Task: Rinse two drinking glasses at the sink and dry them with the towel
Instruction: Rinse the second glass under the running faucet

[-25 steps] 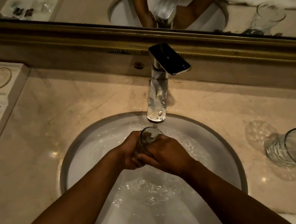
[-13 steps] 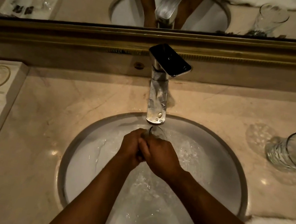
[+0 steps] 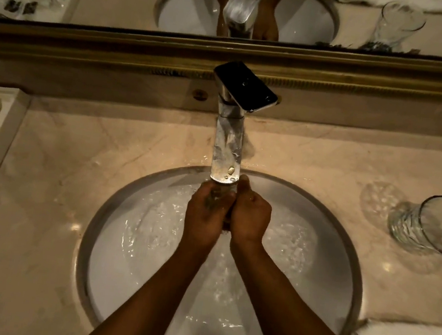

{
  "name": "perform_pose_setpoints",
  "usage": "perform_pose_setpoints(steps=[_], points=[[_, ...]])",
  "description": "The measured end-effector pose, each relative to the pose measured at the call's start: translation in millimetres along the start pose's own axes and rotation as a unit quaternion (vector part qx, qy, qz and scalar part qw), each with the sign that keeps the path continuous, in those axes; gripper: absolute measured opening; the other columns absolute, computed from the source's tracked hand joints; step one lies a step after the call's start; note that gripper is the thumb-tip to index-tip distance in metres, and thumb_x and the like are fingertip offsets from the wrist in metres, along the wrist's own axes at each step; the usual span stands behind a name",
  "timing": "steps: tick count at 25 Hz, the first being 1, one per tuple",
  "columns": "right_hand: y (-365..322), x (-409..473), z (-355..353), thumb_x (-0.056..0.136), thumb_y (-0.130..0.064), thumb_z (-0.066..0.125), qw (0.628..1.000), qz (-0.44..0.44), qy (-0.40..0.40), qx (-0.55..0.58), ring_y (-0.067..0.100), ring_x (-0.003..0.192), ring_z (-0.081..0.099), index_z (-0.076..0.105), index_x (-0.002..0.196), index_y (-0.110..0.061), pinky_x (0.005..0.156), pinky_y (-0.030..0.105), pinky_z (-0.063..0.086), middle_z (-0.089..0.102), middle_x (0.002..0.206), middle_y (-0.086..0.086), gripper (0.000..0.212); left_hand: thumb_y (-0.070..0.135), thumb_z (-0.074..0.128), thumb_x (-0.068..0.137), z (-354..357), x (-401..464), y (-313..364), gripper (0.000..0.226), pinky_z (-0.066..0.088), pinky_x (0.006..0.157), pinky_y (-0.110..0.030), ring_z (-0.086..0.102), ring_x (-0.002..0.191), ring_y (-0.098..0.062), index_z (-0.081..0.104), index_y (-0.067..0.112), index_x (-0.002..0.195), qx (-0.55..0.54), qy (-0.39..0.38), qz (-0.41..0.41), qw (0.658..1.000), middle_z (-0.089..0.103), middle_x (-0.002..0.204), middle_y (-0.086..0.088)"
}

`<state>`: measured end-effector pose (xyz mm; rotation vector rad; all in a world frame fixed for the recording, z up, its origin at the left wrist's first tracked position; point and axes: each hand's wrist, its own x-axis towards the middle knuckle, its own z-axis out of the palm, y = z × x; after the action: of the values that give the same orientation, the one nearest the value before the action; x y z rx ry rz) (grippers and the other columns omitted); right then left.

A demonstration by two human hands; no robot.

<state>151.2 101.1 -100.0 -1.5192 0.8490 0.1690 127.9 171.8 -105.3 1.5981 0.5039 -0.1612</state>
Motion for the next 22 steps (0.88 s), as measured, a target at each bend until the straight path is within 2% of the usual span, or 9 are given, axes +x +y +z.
perform_pose_setpoints(steps=[2, 4, 6, 8, 12, 14, 16, 19, 22], points=[[7, -5, 7, 0.097, -0.035, 0.060, 0.999, -0.004, -0.035, -0.010, 0.027, 0.073, 0.074, 0.073, 0.075, -0.015, 0.071, 0.055, 0.061, 0.074, 0.072, 0.006, 0.032, 0.026, 0.060, 0.099, 3, 7, 2, 0.011, 0.064, 0.074, -0.046, 0.075, 0.086, -0.022, 0.070, 0.023, 0.103, 0.067, 0.090, 0.011, 0.994, 0.076, 0.093, 0.000], [13, -15, 1, 0.096, -0.026, 0.063, 0.990, -0.074, -0.121, -0.017, 0.018, 0.085, 0.074, 0.073, 0.094, -0.020, 0.079, 0.050, 0.061, 0.076, 0.089, -0.001, 0.012, 0.022, 0.053, 0.101, -2, 19, 6, 0.018, 0.063, 0.074, -0.047, 0.074, 0.088, -0.027, 0.071, 0.018, 0.099, 0.031, 0.133, -0.069, 0.988, 0.076, 0.092, -0.006], [20, -19, -11, 0.098, -0.025, 0.062, 0.961, -0.171, -0.206, -0.070, 0.006, 0.090, 0.073, 0.072, 0.110, -0.023, 0.081, 0.032, 0.061, 0.076, 0.098, -0.009, 0.016, 0.026, 0.048, 0.104, -10, 24, 19, 0.026, 0.060, 0.062, -0.039, 0.074, 0.083, -0.029, 0.071, 0.014, 0.101, -0.095, 0.112, -0.218, 0.965, 0.078, 0.088, -0.011], [18, -19, -16, 0.099, -0.031, 0.060, 0.944, -0.232, -0.175, -0.154, 0.002, 0.077, 0.071, 0.072, 0.098, -0.022, 0.070, 0.025, 0.057, 0.074, 0.084, -0.010, 0.016, 0.035, 0.042, 0.108, -13, 18, 30, 0.034, 0.058, 0.061, -0.035, 0.074, 0.078, -0.026, 0.068, 0.014, 0.101, -0.132, 0.050, -0.296, 0.945, 0.077, 0.081, -0.009], [9, -5, -4, 0.102, -0.046, 0.048, 0.990, -0.098, -0.001, -0.101, 0.014, 0.060, 0.069, 0.067, 0.066, -0.015, 0.066, 0.035, 0.058, 0.069, 0.062, -0.001, 0.051, 0.035, 0.046, 0.108, -6, -5, 17, 0.026, 0.060, 0.061, -0.032, 0.076, 0.085, -0.015, 0.059, 0.019, 0.123, -0.027, -0.044, -0.127, 0.991, 0.073, 0.110, -0.005], [8, 0, -3, 0.101, -0.050, 0.046, 0.998, -0.037, 0.000, -0.046, 0.019, 0.065, 0.073, 0.072, 0.068, -0.017, 0.070, 0.044, 0.063, 0.073, 0.066, 0.003, 0.054, 0.029, 0.056, 0.104, -5, -11, 4, 0.022, 0.060, 0.063, -0.024, 0.074, 0.093, -0.007, 0.059, 0.026, 0.126, -0.018, -0.054, -0.014, 0.998, 0.071, 0.114, 0.004], [12, -1, -4, 0.102, -0.045, 0.048, 0.997, -0.031, -0.052, -0.039, 0.020, 0.074, 0.076, 0.074, 0.077, -0.019, 0.074, 0.048, 0.063, 0.077, 0.076, 0.003, 0.044, 0.024, 0.055, 0.105, -5, -8, 1, 0.013, 0.060, 0.060, -0.026, 0.075, 0.092, -0.013, 0.065, 0.028, 0.112, -0.036, 0.005, -0.002, 0.999, 0.073, 0.106, 0.004], [24, -21, -12, 0.098, -0.024, 0.060, 0.975, -0.118, -0.187, -0.025, 0.015, 0.090, 0.074, 0.071, 0.102, -0.022, 0.078, 0.042, 0.063, 0.076, 0.094, -0.003, 0.012, 0.021, 0.047, 0.105, -8, 10, 5, 0.024, 0.057, 0.057, -0.033, 0.074, 0.094, -0.034, 0.068, 0.013, 0.097, -0.074, 0.090, -0.134, 0.984, 0.075, 0.098, -0.012], [32, -19, -19, 0.097, -0.031, 0.062, 0.950, -0.215, -0.190, -0.124, 0.007, 0.076, 0.073, 0.071, 0.098, -0.018, 0.070, 0.035, 0.062, 0.075, 0.083, -0.006, 0.015, 0.045, 0.036, 0.107, -19, 16, 14, 0.050, 0.051, 0.055, -0.031, 0.071, 0.071, -0.027, 0.070, 0.009, 0.098, -0.114, -0.011, -0.282, 0.953, 0.077, 0.085, -0.015]])
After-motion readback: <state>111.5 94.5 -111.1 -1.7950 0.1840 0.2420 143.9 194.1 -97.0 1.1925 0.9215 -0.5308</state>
